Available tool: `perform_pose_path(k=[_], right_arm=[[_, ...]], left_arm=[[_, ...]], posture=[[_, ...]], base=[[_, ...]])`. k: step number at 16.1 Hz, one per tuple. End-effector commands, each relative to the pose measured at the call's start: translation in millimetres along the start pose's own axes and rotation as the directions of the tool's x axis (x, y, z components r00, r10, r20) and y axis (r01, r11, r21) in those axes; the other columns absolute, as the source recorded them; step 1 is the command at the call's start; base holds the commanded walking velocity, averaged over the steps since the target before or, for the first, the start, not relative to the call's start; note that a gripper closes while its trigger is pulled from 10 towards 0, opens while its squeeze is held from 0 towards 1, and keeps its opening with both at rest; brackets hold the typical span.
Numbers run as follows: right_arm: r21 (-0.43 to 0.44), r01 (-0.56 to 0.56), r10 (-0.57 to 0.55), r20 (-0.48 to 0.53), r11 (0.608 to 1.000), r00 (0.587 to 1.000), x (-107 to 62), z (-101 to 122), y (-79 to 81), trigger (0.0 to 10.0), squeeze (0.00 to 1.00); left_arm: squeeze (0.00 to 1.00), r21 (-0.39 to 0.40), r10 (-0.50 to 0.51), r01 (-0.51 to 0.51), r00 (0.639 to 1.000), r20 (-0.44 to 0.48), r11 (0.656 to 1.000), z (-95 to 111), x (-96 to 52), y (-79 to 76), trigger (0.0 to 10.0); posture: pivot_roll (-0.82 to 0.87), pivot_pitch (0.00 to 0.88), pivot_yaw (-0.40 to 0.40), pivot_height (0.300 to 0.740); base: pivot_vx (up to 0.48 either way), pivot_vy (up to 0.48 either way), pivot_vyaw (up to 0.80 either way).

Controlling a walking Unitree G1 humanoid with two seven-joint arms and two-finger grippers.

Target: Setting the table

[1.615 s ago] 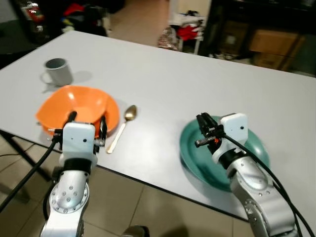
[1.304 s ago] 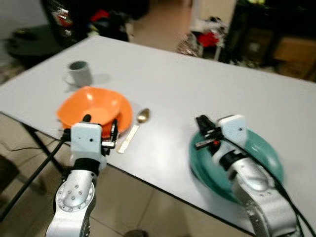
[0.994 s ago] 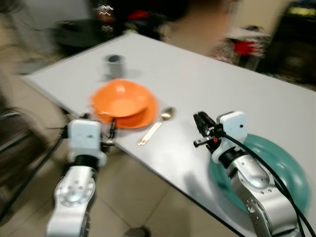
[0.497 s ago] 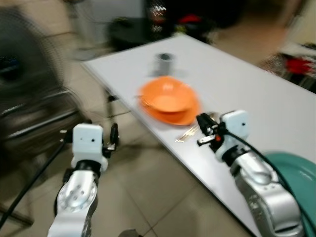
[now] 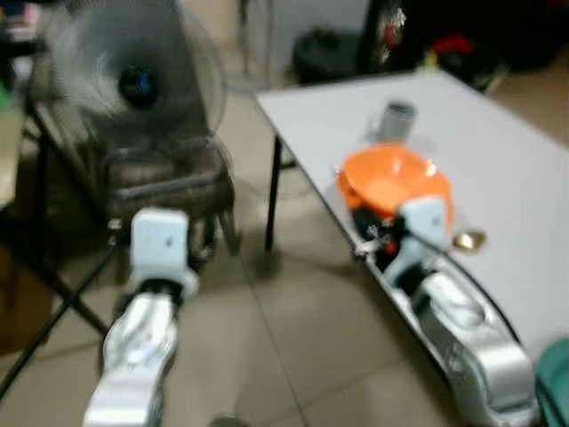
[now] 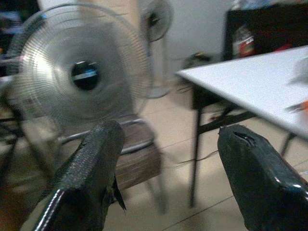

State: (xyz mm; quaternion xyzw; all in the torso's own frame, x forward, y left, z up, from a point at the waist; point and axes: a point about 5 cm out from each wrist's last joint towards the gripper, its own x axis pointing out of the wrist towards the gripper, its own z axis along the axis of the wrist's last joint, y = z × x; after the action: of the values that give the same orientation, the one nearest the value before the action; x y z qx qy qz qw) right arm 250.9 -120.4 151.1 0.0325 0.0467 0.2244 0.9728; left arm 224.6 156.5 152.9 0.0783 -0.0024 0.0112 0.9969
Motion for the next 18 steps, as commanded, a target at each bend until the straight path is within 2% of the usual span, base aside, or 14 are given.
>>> perform_pose_path(k=[1, 2, 4, 6, 11, 14, 18], right_arm=[[-0.015, -0.042, 0.042, 0.002, 0.999, 0.999, -1.2, 5.1, 0.8, 10.0, 0.00], [-0.036, -0.075, 0.074, -0.006, 0.997, 0.997, -0.9, 5.0, 3.6, 10.0, 0.00], [-0.045, -0.076, 0.076, -0.007, 0.996, 0.997, 0.4, 4.2, 1.6, 10.0, 0.00], [-0.059, -0.089, 0.089, -0.016, 0.994, 0.996, 1.8, 1.8, 2.8, 10.0, 0.00], [-0.066, -0.116, 0.116, -0.014, 0.991, 0.993, -2.0, 2.2, 4.5, 10.0, 0.00], [-0.056, -0.111, 0.110, -0.018, 0.992, 0.994, -3.0, 0.2, 0.3, 10.0, 0.00], [-0.070, -0.117, 0.116, -0.024, 0.991, 0.993, -4.6, -0.8, -4.5, 10.0, 0.00]], left_arm=[[0.00, -0.018, -0.006, 0.006, 1.000, -0.004, 1.000, 1.0, -4.3, -3.9, 10.0], [0.00, -0.041, 0.004, -0.005, 1.000, -0.011, 0.999, -0.4, -8.0, -2.3, 10.0], [0.00, -0.044, -0.038, 0.038, 0.999, -0.003, 0.998, 1.6, -8.6, -5.8, 10.0], [0.00, -0.065, -0.021, 0.020, 1.000, -0.005, 0.998, 0.8, -10.3, -4.7, 10.0], [0.00, -0.076, -0.029, 0.030, 0.999, 0.015, 0.997, 2.9, -9.3, -6.1, 10.0], [0.00, -0.077, -0.020, 0.020, 1.000, -0.006, 0.997, -2.8, -14.3, -5.1, 10.0], [0.00, -0.073, -0.022, 0.023, 1.000, 0.009, 0.997, -1.0, -12.4, -3.9, 10.0]], posture=[[0.08, 0.026, -0.056, 0.740], [0.08, 0.019, -0.058, 0.740], [0.09, 0.006, -0.064, 0.740], [0.08, 0.023, -0.053, 0.740], [0.08, 0.011, -0.069, 0.740], [0.08, 0.016, -0.067, 0.740], [0.09, 0.014, -0.088, 0.740]], base=[[0.000, 0.000, 0.80], [0.000, 0.000, 0.80], [0.000, 0.000, 0.80], [0.000, 0.000, 0.80], [0.321, 0.000, 0.80], [0.363, 0.000, 0.80], [0.363, 0.000, 0.80]])
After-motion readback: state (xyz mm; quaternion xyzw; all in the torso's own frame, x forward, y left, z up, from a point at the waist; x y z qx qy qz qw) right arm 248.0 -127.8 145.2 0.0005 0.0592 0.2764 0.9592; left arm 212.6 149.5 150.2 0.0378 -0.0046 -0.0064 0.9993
